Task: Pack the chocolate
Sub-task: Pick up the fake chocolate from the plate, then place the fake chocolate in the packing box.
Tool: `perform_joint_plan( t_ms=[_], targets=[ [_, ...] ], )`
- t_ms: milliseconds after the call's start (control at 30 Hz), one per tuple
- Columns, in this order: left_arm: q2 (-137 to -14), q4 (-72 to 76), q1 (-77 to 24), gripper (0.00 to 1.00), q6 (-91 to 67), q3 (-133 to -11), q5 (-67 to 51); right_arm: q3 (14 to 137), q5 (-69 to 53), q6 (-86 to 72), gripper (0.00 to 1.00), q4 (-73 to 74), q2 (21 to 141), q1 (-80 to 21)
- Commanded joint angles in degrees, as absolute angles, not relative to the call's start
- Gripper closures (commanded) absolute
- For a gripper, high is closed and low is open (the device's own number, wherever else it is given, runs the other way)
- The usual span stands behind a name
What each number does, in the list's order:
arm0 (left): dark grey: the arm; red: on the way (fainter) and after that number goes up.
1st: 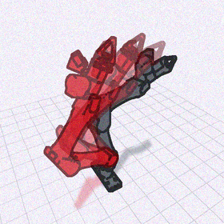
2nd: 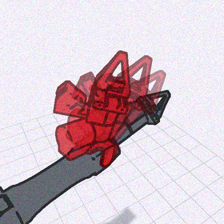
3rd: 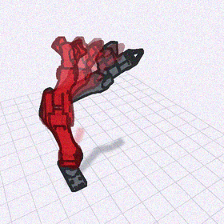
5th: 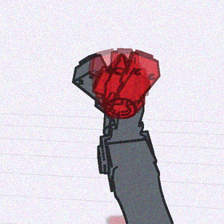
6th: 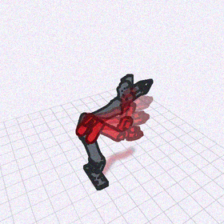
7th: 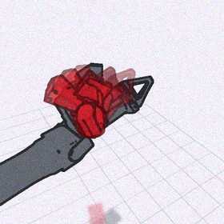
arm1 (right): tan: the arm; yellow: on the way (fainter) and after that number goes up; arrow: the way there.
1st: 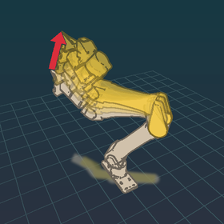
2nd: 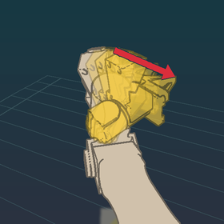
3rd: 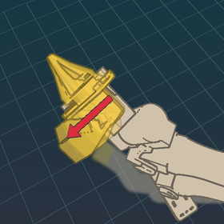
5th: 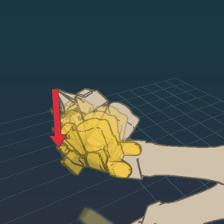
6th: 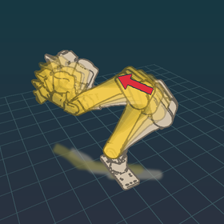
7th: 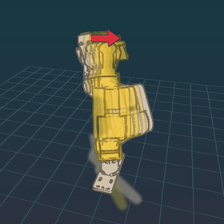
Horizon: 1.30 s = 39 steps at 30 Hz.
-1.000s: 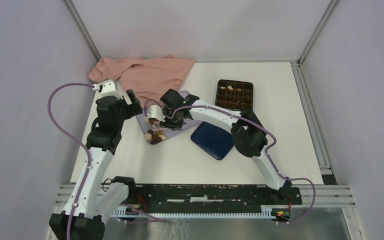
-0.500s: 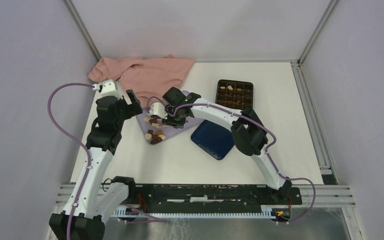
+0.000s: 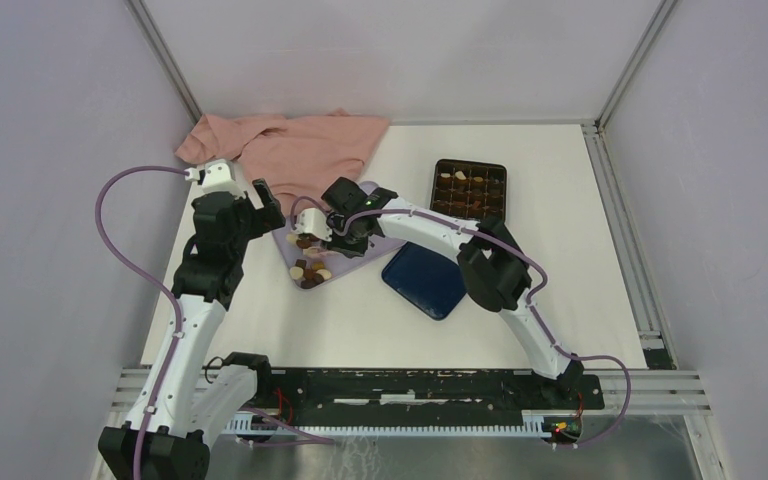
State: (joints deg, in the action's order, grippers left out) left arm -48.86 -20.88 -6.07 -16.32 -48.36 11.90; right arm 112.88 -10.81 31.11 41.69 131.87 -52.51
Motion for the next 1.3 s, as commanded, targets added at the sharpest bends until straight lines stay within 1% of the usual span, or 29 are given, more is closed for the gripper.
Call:
perform_joint_plan(
  t_ms=[0, 100, 167, 367, 533, 667, 833, 967, 1100, 1267],
  targets=[
    [-48.6, -18.9, -5.7, 0.0, -13.4, -48.3, 11.9, 114.3, -9.6, 30.7, 0.81, 40.4, 129.9, -52.7],
    [-48.6, -18.9, -5.6, 0.0, -13.4, -48.3, 11.8, 113.5, -9.7, 30.8, 0.87, 40.2, 128.3, -52.5],
    [-48.6, -18.9, -5.7, 0.0, -13.4, -48.3, 11.8, 112.9, -10.3, 30.9, 0.88, 40.3, 127.0, -52.2],
    [-48.3, -18.7, -5.7, 0.0, -13.4, -48.2, 12.0, 108.1, -13.4, 31.6, 0.89, 39.9, 119.5, -50.8],
    [-47.7, -18.5, -5.7, 0.0, -13.4, -47.9, 12.1, 99.4, -16.8, 34.2, 0.9, 39.1, 109.4, -47.6],
    [-47.4, -18.4, -5.7, 0.0, -13.4, -47.8, 12.1, 90.7, -18.7, 35.9, 0.9, 38.0, 100.6, -41.6],
    [-47.9, -18.5, -5.7, 0.0, -13.1, -47.9, 12.0, 82.3, -23.9, 37.6, 0.89, 39.0, 93.2, -28.7],
    [-48.6, -18.4, -5.6, 0.0, -13.1, -47.9, 11.7, 78.3, -25.3, 38.8, 0.88, 40.5, 91.6, -19.9],
    [-49.0, -18.5, -5.7, 0.0, -13.1, -47.9, 11.4, 77.9, -26.3, 39.5, 0.88, 41.4, 93.4, -12.8],
    [-49.0, -18.5, -5.7, 0.0, -13.0, -47.8, 11.4, 80.0, -27.0, 41.4, 0.86, 43.7, 97.3, -10.3]
  ],
)
